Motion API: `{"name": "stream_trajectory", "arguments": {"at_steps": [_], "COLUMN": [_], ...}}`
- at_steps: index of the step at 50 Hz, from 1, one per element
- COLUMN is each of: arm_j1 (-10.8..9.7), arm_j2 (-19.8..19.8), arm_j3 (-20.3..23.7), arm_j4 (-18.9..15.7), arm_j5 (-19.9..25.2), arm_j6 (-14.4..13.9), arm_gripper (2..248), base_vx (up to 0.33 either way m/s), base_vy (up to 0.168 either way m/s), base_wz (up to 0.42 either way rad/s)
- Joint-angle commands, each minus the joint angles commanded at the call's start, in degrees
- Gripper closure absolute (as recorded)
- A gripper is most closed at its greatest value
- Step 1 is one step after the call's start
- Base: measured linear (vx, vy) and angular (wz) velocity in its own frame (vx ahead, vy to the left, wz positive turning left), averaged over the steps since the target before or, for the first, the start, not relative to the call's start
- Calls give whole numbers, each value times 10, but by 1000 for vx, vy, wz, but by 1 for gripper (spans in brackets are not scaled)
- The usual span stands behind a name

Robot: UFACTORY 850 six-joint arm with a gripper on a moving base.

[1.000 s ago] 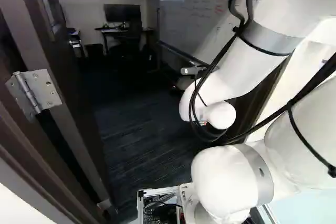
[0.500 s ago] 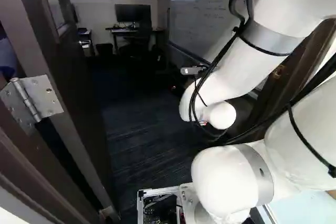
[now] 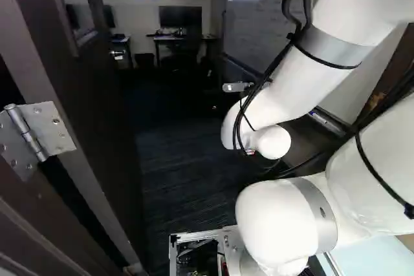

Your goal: Open the door and move inside

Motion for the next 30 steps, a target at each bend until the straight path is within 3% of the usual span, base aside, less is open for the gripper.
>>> {"name": "stream_trajectory", "arguments": {"at_steps": [30], "arm_j1": [0], "arm_j2": [0], "arm_j3": [0], "arm_j4": [0], "arm_j5": [0], "arm_j6": [0], "arm_gripper": [3], "base_vx": [127], "base_vy": [2], "base_wz": [198]}}
